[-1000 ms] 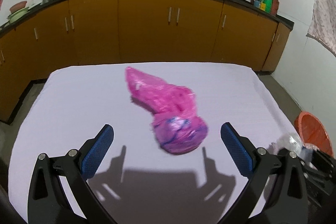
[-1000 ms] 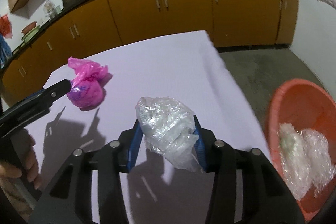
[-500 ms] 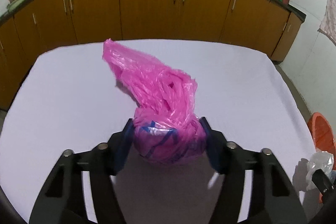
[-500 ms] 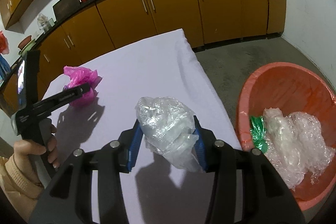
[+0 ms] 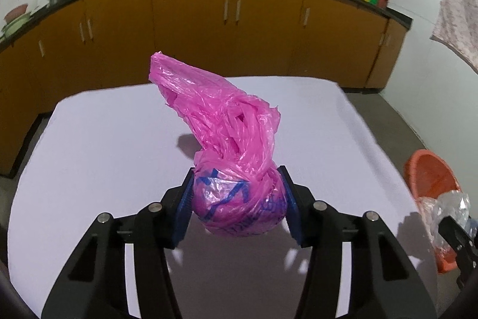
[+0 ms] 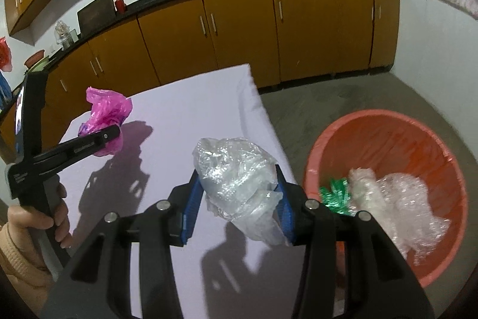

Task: Collect trash
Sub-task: 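Carry the pink bag and small clear bag over the orange basket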

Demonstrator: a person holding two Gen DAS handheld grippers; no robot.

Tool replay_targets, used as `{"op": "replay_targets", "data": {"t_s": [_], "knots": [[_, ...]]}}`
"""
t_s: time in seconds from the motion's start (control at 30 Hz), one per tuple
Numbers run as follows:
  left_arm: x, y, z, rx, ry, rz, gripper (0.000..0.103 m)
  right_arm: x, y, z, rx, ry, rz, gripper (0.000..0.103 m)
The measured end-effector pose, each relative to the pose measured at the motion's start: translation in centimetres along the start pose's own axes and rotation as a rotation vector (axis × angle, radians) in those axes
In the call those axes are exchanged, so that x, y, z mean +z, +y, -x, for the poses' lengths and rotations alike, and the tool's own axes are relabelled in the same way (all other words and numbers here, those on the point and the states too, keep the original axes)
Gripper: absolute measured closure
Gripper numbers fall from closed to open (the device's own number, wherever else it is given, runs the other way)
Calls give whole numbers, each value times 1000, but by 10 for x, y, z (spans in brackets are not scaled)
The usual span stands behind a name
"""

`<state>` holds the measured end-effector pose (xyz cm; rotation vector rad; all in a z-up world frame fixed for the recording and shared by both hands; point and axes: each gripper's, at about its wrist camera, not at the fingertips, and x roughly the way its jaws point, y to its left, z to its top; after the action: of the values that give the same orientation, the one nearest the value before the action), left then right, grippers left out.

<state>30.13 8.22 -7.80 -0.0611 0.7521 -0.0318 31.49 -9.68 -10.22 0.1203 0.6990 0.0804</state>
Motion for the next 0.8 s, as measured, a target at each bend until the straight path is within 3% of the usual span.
{"op": "replay_targets", "data": {"t_s": [0.43,0.8], "knots": [[5,-52,47,-84,-55,-90,50,2,-35,66,-130,-108,-17,58],[-1,-105,75,-204,-77,-176,50,-2,-75,108,-230,-154,-51,58]]}}
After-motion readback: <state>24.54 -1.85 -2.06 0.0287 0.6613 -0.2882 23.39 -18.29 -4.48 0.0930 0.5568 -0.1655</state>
